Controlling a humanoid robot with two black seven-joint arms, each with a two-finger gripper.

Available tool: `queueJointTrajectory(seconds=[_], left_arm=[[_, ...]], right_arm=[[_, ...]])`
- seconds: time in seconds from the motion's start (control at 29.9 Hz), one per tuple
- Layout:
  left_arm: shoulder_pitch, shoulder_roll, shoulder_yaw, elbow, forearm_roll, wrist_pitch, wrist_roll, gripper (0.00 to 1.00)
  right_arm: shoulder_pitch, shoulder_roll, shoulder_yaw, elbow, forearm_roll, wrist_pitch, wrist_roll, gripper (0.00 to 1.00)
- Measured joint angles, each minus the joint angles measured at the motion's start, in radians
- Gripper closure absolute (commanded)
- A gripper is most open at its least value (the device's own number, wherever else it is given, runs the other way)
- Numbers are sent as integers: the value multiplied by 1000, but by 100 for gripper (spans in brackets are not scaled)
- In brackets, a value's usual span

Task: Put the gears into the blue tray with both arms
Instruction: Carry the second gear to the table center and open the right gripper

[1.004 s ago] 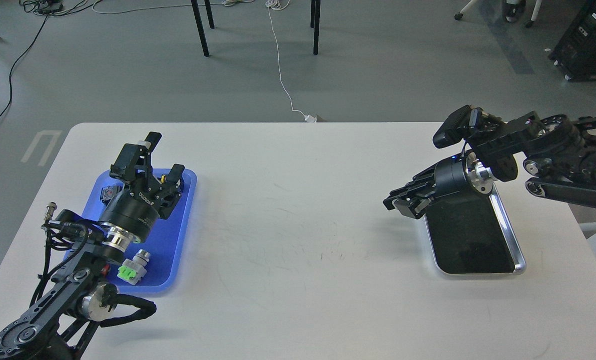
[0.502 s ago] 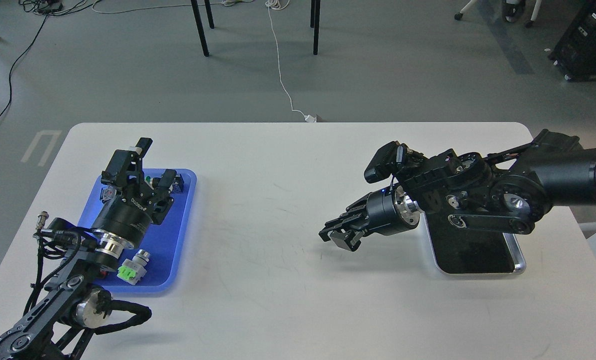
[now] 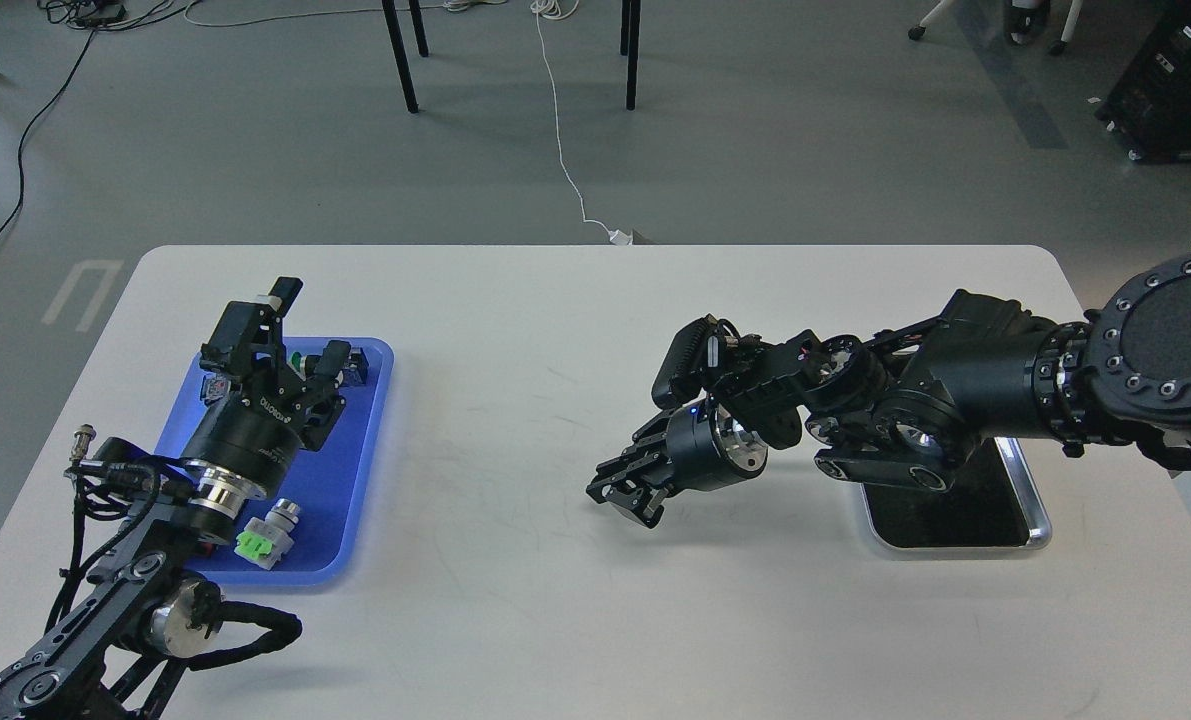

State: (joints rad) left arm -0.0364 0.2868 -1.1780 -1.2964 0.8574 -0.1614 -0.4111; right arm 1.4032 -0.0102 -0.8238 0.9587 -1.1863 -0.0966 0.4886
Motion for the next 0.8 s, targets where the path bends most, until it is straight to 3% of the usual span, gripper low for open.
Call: queueJointTrajectory(seconds=[0.6,0.8], left_arm=[[7,2,0,0,0,0,-2,1],[7,1,-2,0,2,0,-2,1]], right_arm=[[-32,10,-3,-27,4,-60,0,75],[-37,10,-4,-31,4,-61,0,64]])
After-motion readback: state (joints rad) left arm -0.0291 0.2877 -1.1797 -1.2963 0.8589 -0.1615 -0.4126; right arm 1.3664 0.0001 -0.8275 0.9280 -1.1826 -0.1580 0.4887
